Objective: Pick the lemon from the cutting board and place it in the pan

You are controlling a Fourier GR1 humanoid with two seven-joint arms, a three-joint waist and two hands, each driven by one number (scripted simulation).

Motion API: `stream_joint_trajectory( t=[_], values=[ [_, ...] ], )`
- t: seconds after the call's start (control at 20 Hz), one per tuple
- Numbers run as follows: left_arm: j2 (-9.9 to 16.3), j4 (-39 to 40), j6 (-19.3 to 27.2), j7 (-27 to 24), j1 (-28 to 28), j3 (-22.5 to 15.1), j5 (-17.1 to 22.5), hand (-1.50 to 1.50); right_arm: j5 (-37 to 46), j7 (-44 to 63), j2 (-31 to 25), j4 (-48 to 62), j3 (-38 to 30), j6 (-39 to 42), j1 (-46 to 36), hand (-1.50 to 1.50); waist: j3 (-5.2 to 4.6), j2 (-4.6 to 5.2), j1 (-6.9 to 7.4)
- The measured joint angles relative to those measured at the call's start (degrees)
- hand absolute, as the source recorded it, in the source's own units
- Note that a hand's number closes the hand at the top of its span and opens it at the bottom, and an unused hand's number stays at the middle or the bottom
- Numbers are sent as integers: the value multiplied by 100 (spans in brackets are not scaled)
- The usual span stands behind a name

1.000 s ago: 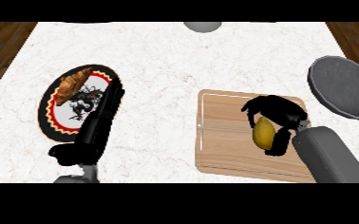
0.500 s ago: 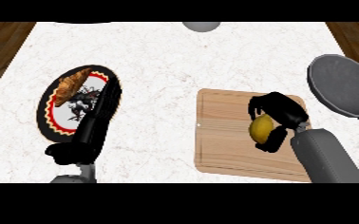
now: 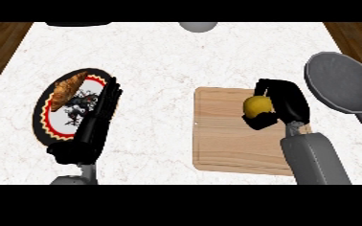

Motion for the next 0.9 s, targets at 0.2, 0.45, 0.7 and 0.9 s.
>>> stream_joint_trajectory(
  t=[0.2,0.45,0.7,0.9],
  values=[
    [-11,-138,9,43,125,-59,-25,0,268,693,213,-1134,-9,-343,164,150,10,4,27],
    [-26,4,-16,-1,-16,15,11,0,228,1361,416,-2405,-162,-288,378,150,16,35,69],
    [-79,40,15,-32,-72,-57,-46,0,-203,1479,442,-2572,-791,-577,431,150,21,60,127],
    [-86,27,-30,-134,37,-104,-82,0,-658,1251,273,-2206,-1406,-924,365,150,23,70,162]
  ],
)
